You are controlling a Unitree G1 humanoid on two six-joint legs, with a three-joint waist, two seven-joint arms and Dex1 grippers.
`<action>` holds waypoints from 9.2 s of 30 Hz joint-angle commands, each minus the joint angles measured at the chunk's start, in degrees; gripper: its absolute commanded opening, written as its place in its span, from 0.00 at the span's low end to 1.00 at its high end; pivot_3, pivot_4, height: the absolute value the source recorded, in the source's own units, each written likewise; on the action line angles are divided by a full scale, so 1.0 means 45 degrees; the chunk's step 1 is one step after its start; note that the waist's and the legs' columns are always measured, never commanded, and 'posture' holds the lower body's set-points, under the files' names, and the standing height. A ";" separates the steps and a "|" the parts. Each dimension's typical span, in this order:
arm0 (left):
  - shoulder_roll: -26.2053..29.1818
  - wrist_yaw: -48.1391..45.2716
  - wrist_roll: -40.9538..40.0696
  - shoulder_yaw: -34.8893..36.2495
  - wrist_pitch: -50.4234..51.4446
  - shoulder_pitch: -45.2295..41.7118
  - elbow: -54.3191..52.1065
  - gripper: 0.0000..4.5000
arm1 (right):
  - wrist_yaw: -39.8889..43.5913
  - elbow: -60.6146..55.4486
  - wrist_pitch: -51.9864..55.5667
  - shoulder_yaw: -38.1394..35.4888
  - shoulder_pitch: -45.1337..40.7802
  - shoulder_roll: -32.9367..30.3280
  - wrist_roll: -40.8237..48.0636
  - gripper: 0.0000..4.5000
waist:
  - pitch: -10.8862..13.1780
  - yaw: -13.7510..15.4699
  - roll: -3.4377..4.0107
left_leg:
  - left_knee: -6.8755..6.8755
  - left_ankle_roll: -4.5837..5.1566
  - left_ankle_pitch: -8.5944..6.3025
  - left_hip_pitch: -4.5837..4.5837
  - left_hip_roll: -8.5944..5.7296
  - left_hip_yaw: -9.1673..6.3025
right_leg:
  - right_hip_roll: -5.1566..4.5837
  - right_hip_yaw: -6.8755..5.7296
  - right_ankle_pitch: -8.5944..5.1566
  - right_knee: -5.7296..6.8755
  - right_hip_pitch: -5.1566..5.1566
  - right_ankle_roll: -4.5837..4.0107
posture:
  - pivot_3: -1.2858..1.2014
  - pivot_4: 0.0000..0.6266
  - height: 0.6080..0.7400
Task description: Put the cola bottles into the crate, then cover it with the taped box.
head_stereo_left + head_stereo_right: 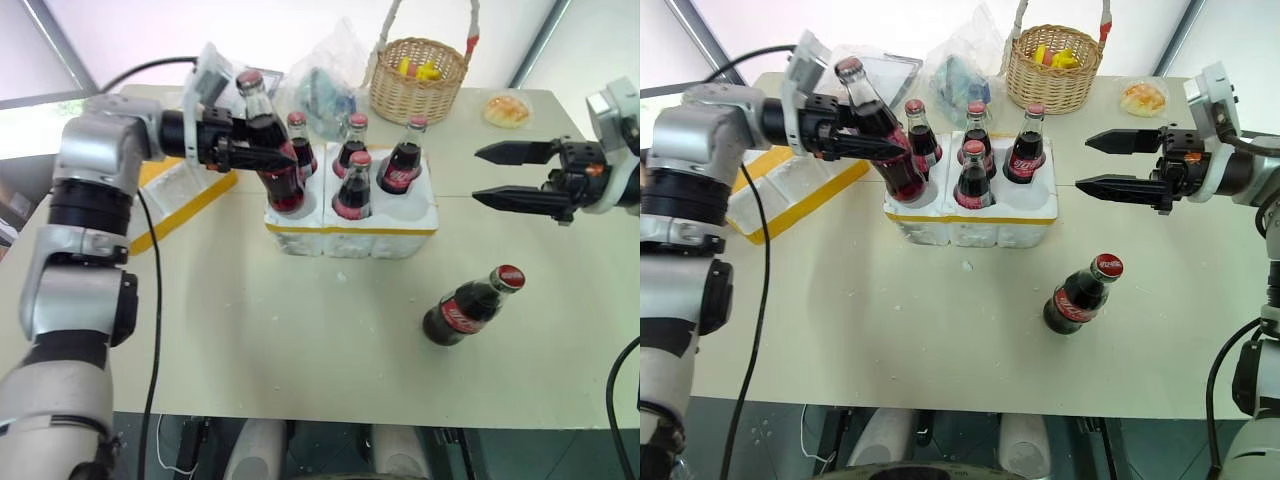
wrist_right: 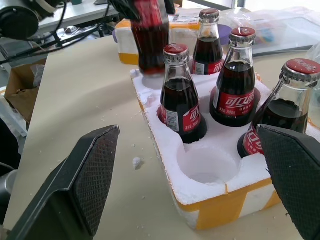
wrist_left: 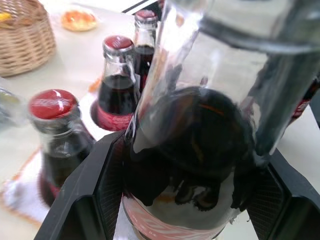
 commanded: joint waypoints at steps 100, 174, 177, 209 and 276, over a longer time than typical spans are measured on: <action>0.4624 -0.1386 -0.4033 0.1122 0.3239 0.5757 -0.9508 1.00 | -0.6710 -0.8421 -0.0258 -0.4773 1.1049 0.3532 0.3671 0.63 | -0.0011 -0.0022 0.0014 | -0.0005 -0.0005 0.0005 0.0068 0.0064 0.0035 | 0.0001 -0.0018 -0.0015 -0.0065 0.0095 -0.0038 | 0.52 0.24 0.98; 0.6060 1.3526 0.8814 0.4036 -0.6111 1.3747 -0.3636 1.00 | -0.1866 -0.4892 0.1930 -0.2006 0.0959 -0.0249 0.3302 0.99 | 0.0000 0.0096 0.0038 | -0.0077 -0.0019 0.0002 0.0016 0.0259 0.0097 | 0.0206 -0.0008 0.0105 -0.0203 0.0004 -0.0172 | 0.52 0.24 0.98; 0.5753 1.4177 0.9402 0.3000 -0.6969 1.2352 -0.1877 1.00 | -0.2051 -0.4996 0.2467 -0.2381 0.0715 -0.0379 0.4007 0.99 | -0.0003 0.0067 0.0044 | -0.0078 -0.0018 0.0002 0.0018 0.0262 0.0104 | 0.0208 -0.0009 0.0111 -0.0195 0.0000 -0.0158 | 0.52 0.24 0.98; 0.5014 1.8561 1.1202 0.0044 -0.9411 0.8003 0.4332 0.27 | -0.2902 -0.5194 0.2439 -0.2684 0.1249 -0.0442 0.4559 1.00 | -0.0018 0.0069 0.0016 | -0.0044 -0.0019 0.0004 0.0022 0.0263 0.0116 | 0.0208 -0.0007 0.0123 -0.0160 0.0006 -0.0139 | 0.52 0.24 0.98; 0.3062 1.2695 1.1441 -0.1511 -1.4708 0.2585 -0.0544 0.27 | -0.4324 -0.5301 0.1038 -0.3461 0.3301 -0.0089 0.3589 1.00 | -0.0016 0.0039 0.0002 | -0.0004 -0.0013 0.0008 0.0017 0.0253 0.0126 | 0.0208 0.0012 0.0146 -0.0161 0.0029 -0.0100 | 0.52 0.24 0.98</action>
